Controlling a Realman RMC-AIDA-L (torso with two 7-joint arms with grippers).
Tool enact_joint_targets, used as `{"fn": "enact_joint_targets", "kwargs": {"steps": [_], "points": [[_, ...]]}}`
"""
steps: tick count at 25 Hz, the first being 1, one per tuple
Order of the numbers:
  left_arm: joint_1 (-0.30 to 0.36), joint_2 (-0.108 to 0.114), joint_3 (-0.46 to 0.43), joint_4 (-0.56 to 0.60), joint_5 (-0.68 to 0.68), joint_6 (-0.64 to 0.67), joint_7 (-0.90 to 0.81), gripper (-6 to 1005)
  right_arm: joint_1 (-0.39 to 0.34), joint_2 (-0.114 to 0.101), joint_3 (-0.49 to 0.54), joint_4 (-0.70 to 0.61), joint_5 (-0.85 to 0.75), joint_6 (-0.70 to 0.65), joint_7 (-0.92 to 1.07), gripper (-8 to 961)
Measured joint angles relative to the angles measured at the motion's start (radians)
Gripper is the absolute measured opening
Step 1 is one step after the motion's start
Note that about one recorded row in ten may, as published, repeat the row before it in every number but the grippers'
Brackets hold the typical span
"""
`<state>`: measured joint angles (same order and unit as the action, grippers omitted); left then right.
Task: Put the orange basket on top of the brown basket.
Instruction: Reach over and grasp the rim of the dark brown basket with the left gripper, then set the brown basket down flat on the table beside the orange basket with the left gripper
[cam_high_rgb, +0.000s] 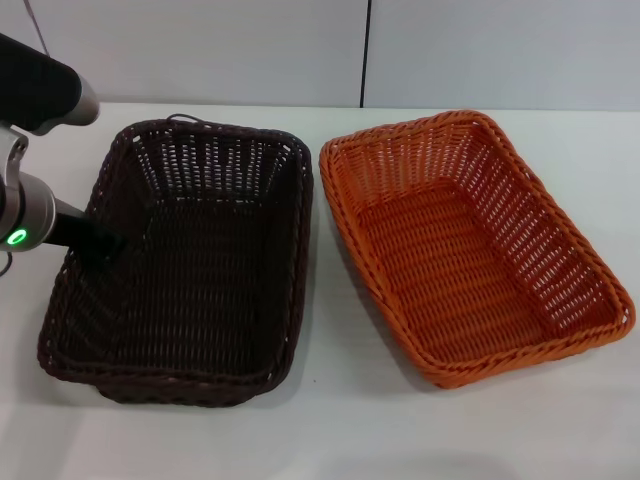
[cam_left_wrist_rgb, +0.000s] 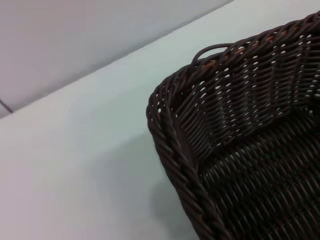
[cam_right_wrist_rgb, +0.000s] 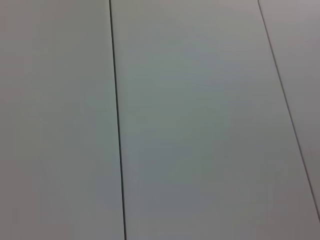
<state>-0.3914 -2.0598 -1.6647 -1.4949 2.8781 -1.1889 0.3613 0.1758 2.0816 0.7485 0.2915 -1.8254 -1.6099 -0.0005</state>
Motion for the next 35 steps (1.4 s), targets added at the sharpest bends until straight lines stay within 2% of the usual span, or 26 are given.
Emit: {"fn": "enact_joint_targets", "kwargs": {"steps": [7, 8, 9, 13, 14, 18, 19, 22, 23, 25, 27, 28, 32, 33, 35], "points": [[0.001, 0.002, -0.032, -0.101, -0.006, -0.076, 0.21, 299, -0.002, 0.0, 0.0, 0.0, 0.0, -0.014, 0.002, 781], [-0.008, 0.001, -0.058, -0.128, -0.026, -0.119, 0.297, 293, -0.004, 0.0, 0.0, 0.0, 0.001, -0.02, 0.002, 781], [-0.008, 0.001, -0.058, -0.128, -0.026, -0.119, 0.297, 287, -0.004, 0.0, 0.0, 0.0, 0.001, -0.02, 0.002, 781], [-0.029, 0.002, -0.132, -0.158, -0.111, -0.196, 0.517, 277, -0.012, 0.0, 0.0, 0.0, 0.006, -0.024, 0.005, 781], [-0.029, 0.002, -0.132, -0.158, -0.111, -0.196, 0.517, 276, -0.012, 0.0, 0.0, 0.0, 0.006, -0.024, 0.005, 781], [-0.073, 0.003, -0.203, -0.151, -0.161, -0.25, 0.732, 267, -0.017, 0.0, 0.0, 0.0, 0.007, -0.029, 0.007, 781], [-0.073, 0.003, -0.203, -0.151, -0.161, -0.25, 0.732, 263, -0.017, 0.0, 0.0, 0.0, 0.007, -0.029, 0.007, 781], [-0.119, 0.004, -0.247, -0.113, -0.173, -0.26, 0.859, 254, -0.017, 0.0, 0.0, 0.001, 0.007, -0.034, 0.006, 781], [-0.152, 0.004, -0.259, -0.069, -0.193, -0.253, 0.912, 251, -0.017, 0.0, 0.0, 0.001, 0.007, -0.036, 0.007, 781], [-0.168, 0.004, -0.26, -0.046, -0.203, -0.245, 0.926, 244, -0.017, 0.0, 0.0, 0.001, 0.007, -0.036, 0.007, 781], [-0.205, 0.002, -0.253, 0.022, -0.212, -0.219, 0.946, 238, -0.017, 0.0, 0.0, 0.001, 0.008, -0.037, 0.007, 781], [-0.239, 0.0, -0.238, 0.091, -0.218, -0.178, 0.956, 199, -0.016, 0.0, 0.0, 0.001, 0.008, -0.038, 0.007, 781], [-0.27, -0.001, -0.221, 0.152, -0.229, -0.139, 0.958, 185, -0.016, 0.0, 0.0, 0.001, 0.008, -0.038, 0.008, 781], [-0.309, -0.003, -0.2, 0.224, -0.26, -0.086, 0.959, 182, -0.016, 0.001, 0.0, 0.001, 0.008, -0.039, 0.008, 781], [-0.322, -0.003, -0.192, 0.247, -0.274, -0.063, 0.959, 175, -0.016, 0.001, 0.0, 0.001, 0.008, -0.039, 0.008, 781]]}}
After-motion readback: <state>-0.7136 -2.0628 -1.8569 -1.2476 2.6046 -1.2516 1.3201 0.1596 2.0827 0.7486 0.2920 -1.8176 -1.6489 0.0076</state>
